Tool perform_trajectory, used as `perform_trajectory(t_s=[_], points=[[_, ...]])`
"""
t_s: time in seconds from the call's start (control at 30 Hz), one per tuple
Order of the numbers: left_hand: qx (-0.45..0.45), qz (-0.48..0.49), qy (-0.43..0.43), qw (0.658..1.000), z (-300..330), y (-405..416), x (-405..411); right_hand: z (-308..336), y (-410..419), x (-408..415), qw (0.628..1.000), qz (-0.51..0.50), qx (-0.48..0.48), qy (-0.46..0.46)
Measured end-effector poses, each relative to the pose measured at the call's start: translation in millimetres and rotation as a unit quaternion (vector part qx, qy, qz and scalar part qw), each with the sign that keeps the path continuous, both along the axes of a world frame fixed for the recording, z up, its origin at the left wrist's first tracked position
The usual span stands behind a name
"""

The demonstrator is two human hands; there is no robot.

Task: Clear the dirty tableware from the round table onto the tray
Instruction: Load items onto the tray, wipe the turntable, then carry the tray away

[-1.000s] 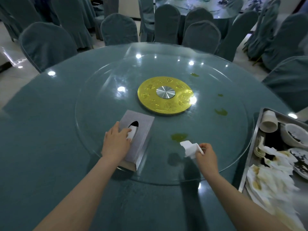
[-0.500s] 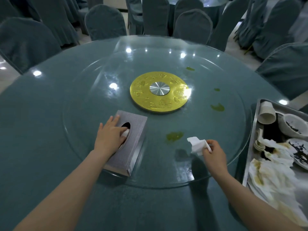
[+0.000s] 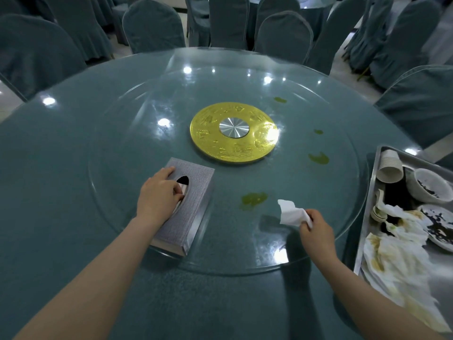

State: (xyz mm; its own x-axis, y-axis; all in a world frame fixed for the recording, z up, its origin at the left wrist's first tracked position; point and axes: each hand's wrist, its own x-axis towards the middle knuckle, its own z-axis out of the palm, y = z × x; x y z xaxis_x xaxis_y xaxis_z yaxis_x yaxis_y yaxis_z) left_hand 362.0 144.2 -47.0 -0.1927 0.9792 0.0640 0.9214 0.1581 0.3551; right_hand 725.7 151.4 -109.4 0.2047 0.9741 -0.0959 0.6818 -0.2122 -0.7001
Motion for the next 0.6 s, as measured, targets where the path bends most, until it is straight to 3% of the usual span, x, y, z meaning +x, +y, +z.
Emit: perform_trajectory(t_s=[0.33,0.47,0.6], points=[[0.076,0.024,-0.124,0.989,19,-23,-14,1,-6,-1,0.998,0.025,-0.007,-0.053],[0.160,0.112,-0.261,0.945,39,-33,-11,4,-9,0,0.995,0.048,-0.018,-0.089],[0.195,0.098,-0.329,0.919,58,-39,12,8,-13,0,0.986,0.106,0.001,-0.130]])
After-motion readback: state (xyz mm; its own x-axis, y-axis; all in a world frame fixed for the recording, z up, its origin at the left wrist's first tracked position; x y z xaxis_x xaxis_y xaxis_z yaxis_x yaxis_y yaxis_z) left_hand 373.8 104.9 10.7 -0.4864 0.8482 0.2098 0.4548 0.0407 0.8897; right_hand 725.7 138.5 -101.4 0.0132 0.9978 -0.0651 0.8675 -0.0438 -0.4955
